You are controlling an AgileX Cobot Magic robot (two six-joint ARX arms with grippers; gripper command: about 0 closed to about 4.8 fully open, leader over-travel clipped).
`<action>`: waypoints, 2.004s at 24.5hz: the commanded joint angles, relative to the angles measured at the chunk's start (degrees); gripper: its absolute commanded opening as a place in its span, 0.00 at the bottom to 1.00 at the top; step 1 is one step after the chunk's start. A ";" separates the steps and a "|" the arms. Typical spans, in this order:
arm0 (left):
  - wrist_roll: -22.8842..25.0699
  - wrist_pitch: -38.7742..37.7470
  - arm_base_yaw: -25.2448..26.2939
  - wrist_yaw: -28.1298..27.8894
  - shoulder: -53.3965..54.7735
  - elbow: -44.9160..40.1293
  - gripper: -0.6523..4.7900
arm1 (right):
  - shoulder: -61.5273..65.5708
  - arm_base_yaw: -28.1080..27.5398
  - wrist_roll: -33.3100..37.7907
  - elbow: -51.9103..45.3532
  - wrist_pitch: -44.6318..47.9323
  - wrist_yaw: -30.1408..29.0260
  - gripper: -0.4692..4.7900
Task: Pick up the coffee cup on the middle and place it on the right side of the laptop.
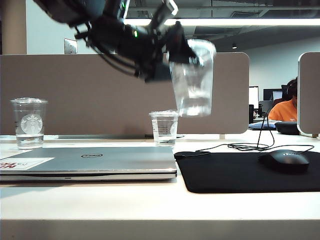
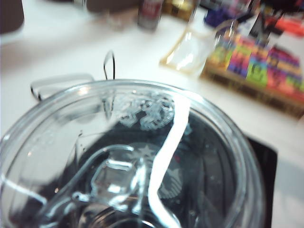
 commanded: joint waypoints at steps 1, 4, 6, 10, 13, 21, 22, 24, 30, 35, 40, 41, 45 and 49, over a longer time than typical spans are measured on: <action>2.80 2.54 -2.05 -2.47 2.08 -2.05 0.69 | -1.86 -0.04 -0.70 0.42 -1.36 3.63 0.08; 3.61 5.90 -4.39 -5.88 5.57 -2.62 0.69 | -2.58 -0.04 -3.15 0.39 -3.41 4.48 0.08; 3.80 7.76 -5.46 -8.63 6.86 -2.62 0.71 | -2.75 -0.04 -3.19 0.39 -4.39 4.48 0.08; 3.78 14.47 -7.87 -15.47 9.25 -2.62 0.71 | -2.97 -0.02 -3.19 0.39 -5.11 4.48 0.08; 3.48 16.00 -8.39 -17.07 9.92 -2.62 0.71 | -2.95 -0.02 -3.23 0.39 -5.46 4.98 0.08; 3.30 12.52 -8.33 -18.23 9.94 -2.62 1.00 | -2.95 -0.02 -3.43 0.39 -5.77 6.60 0.08; 2.29 12.26 -8.33 -18.25 9.94 -2.62 1.00 | -2.95 -0.02 -3.41 0.39 -5.75 6.60 0.08; 1.20 11.76 -8.33 -18.25 9.94 -2.62 1.00 | -2.95 -0.02 -3.43 0.39 -5.77 6.58 0.08; -0.31 6.01 -8.35 -16.90 8.33 -2.60 1.00 | -3.17 -0.02 -3.41 0.39 -6.21 6.60 0.08; -0.28 -4.00 -8.35 -16.87 5.88 -2.60 1.00 | -3.32 -0.02 -3.41 0.39 -6.19 6.60 0.08; -0.31 -4.96 -8.39 -16.81 5.86 -2.60 1.00 | -3.32 0.00 -3.39 0.39 -6.21 6.58 0.08; -1.36 -5.68 -8.39 -16.96 5.57 -2.60 1.00 | -3.32 0.09 -3.39 0.39 -6.21 6.60 0.08; -1.36 -12.81 -8.39 -17.38 2.58 -2.60 1.00 | -3.85 0.09 -3.39 0.39 -6.78 6.60 0.08; -1.38 -24.90 -8.39 -17.38 -2.91 -2.60 1.00 | -4.35 0.09 -3.39 0.39 -7.06 6.60 0.08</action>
